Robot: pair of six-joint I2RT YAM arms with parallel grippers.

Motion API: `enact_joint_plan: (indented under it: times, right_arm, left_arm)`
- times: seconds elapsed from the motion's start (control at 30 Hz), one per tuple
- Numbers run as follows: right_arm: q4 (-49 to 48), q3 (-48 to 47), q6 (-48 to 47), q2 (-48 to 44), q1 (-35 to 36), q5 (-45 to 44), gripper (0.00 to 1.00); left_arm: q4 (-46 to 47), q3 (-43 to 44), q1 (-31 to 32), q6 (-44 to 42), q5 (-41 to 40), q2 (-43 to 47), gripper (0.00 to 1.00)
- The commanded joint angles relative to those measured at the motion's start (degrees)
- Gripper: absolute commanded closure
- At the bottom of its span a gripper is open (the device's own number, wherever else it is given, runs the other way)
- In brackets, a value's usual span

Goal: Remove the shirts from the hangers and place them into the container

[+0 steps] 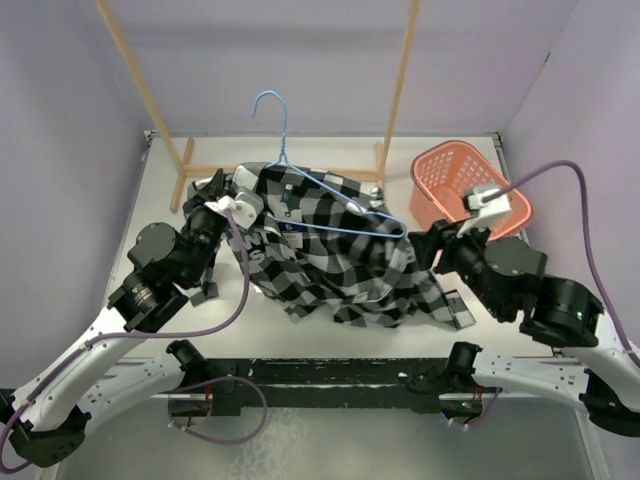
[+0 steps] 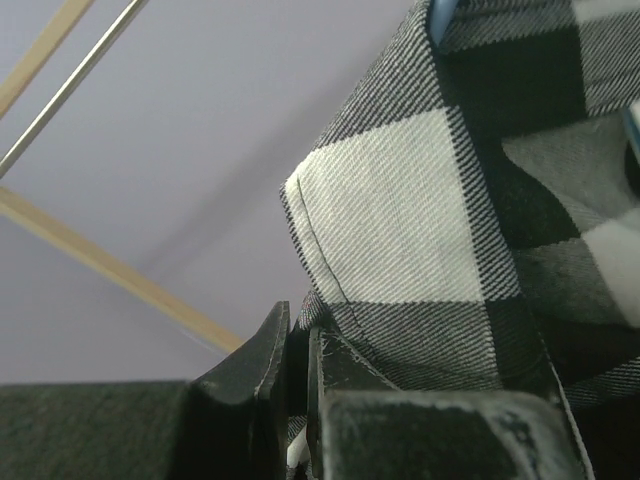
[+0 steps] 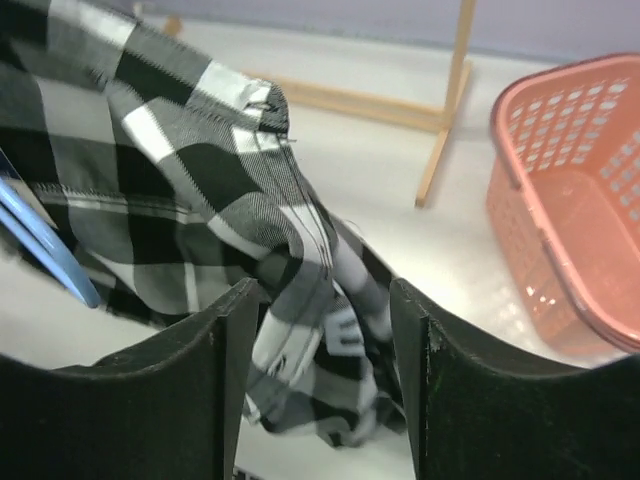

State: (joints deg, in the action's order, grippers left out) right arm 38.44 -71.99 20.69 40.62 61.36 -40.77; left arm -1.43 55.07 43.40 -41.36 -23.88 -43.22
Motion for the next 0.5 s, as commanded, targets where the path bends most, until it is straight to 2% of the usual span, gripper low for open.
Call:
enact_joint_plan:
  times: [0.0,0.13,0.33,0.47]
  right_arm:
    - [5.71,-4.75,2.58,2.40,-0.12,5.63,0.41]
    - [5.88,-7.12,0.21,0.21,-0.17,9.66,0.44]
    - [8.29,-13.24,-3.10,-0.81,-0.15,23.71,0.46]
    - [10.22,-14.81,-3.36,0.17,-0.12,28.11,0.46]
  left_arm:
    - [10.42,-1.10,-0.34,-3.10,0.38,0.99,1.00]
    - [14.92,-4.72,-0.33,-4.65,4.83,1.79,1.00]
    - [17.99,-11.66,-0.37,-5.05,13.13,2.91,1.00]
    - [20.84,-15.99,-0.33,-3.74,18.48,4.36,1.00]
